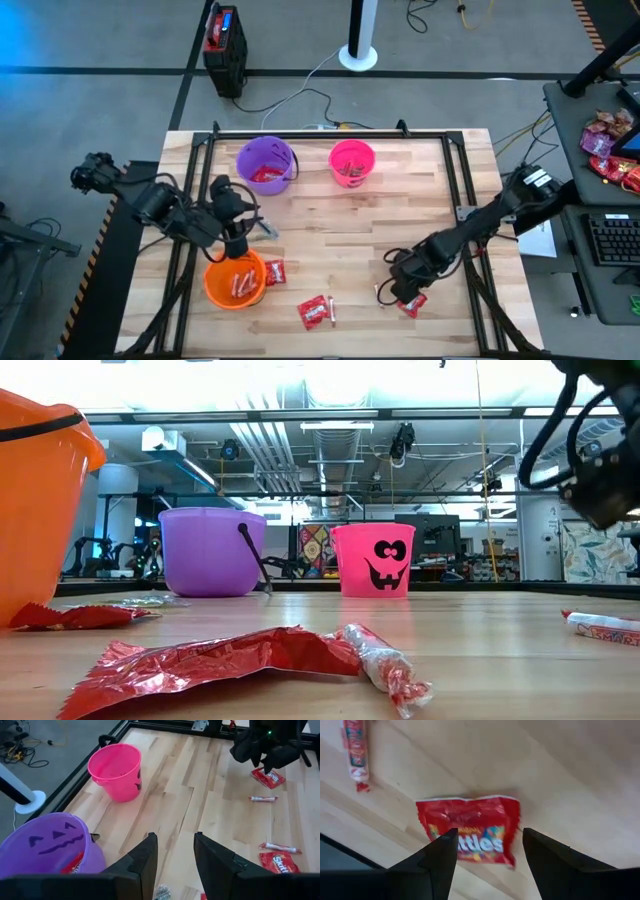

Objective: Sort candy by brand, put in halloween buckets
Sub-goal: Put the red candy into the purple bucket

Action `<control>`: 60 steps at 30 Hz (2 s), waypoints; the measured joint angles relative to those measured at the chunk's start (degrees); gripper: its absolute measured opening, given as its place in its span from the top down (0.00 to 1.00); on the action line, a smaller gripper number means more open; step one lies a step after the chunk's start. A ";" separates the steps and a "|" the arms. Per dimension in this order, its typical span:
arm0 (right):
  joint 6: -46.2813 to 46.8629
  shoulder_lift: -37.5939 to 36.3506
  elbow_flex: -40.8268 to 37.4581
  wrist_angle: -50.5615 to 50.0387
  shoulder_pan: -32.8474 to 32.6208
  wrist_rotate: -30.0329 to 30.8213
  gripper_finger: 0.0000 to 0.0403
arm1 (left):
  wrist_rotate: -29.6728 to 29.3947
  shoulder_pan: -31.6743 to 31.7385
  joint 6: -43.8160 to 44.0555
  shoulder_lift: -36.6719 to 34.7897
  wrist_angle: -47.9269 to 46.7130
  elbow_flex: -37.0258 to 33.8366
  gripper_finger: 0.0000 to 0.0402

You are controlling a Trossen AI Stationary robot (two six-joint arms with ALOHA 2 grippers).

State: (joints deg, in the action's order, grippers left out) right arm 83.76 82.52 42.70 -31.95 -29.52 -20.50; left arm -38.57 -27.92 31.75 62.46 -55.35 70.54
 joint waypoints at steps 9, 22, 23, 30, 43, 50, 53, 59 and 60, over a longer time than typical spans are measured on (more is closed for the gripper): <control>-0.06 5.87 -0.80 3.23 0.04 -0.58 0.57 | -0.04 0.00 -1.05 1.16 0.09 -0.06 0.72; -0.01 -1.69 -0.18 3.96 1.89 6.47 0.94 | 3.09 0.00 -3.73 -1.61 5.53 -0.09 0.72; 0.11 -3.57 -0.14 4.23 2.53 8.01 0.94 | 3.13 0.00 -4.55 -2.19 6.56 -0.09 0.72; -8.68 -15.15 2.47 4.96 12.39 24.56 0.94 | 2.89 1.80 -10.03 -5.50 11.05 -0.20 0.72; -58.49 -11.12 17.63 34.61 33.01 34.25 0.94 | 16.05 16.68 -21.70 -5.31 35.03 -6.28 0.72; -66.22 -3.59 30.20 32.41 35.30 34.02 0.95 | 20.09 25.50 -18.22 -4.64 60.45 -19.83 0.72; -68.62 -1.23 34.11 31.65 35.30 34.02 0.95 | 19.05 27.43 -15.79 -3.56 65.53 -23.43 0.72; -71.12 1.53 38.38 30.08 35.85 34.09 0.95 | 15.46 28.70 -14.68 -1.93 68.83 -25.11 0.70; -71.68 1.96 38.78 30.17 35.88 34.10 0.95 | 15.39 28.84 -15.03 -1.71 69.48 -25.16 0.69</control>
State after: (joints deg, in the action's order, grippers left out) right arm 12.08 84.48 81.47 -1.78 6.36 13.60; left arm -23.17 0.92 16.72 60.75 14.13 45.39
